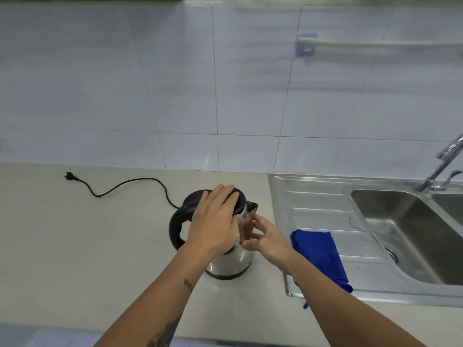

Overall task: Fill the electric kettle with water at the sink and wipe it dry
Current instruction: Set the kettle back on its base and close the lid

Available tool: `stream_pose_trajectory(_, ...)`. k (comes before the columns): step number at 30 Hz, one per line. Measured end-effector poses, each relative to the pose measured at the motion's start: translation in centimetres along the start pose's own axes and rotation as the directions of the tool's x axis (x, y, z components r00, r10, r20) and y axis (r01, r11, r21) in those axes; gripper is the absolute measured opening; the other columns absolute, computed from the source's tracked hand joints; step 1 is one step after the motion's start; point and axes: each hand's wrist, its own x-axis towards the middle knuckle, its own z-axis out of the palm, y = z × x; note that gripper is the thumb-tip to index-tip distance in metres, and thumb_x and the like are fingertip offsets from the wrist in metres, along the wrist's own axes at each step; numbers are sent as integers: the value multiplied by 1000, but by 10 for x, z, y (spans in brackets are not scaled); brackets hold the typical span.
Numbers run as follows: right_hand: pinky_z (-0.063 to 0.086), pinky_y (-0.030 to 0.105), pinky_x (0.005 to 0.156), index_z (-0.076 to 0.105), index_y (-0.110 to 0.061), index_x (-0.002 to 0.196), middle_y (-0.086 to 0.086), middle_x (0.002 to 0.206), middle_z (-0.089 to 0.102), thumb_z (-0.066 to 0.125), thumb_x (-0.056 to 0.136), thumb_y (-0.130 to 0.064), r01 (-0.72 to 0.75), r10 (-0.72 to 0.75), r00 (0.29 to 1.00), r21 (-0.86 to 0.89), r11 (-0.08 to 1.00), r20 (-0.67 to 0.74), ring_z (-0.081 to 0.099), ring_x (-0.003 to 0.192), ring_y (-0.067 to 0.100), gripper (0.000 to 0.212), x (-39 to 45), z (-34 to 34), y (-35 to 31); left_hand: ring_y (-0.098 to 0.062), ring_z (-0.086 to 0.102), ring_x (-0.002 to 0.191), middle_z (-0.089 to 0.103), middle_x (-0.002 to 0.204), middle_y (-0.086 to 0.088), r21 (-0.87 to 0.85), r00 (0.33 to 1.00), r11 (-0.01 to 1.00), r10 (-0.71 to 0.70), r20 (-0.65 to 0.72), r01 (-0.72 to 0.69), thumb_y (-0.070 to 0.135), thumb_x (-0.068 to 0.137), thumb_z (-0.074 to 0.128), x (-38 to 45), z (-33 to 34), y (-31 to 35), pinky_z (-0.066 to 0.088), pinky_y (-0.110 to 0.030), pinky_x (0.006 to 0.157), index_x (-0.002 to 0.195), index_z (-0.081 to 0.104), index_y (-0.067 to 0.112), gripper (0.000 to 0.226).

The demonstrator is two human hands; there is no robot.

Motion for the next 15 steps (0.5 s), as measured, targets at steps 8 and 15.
stream_pose_trajectory(8, 49, 14, 69, 45, -36, 139, -9, 128, 57, 77, 82, 3, 1, -1, 1000, 1, 1000, 16, 61, 111, 12, 76, 2, -1, 0, -19, 27, 147, 45, 151, 3, -33, 1000, 999, -17, -23, 16, 38, 93, 40, 2, -1, 1, 12, -40, 120, 139, 52, 14, 52)
stream_pose_trajectory(15, 50, 16, 73, 43, -38, 124, -23, 110, 52, 76, 81, 8, -9, 8, 1000, 18, 1000, 18, 60, 104, 10, 71, 6, -3, 0, -24, 42, 137, 57, 139, -4, 33, 986, 991, -124, -107, 129, 32, 91, 36, 13, 6, 2, 21, -46, 117, 133, 57, 9, 53)
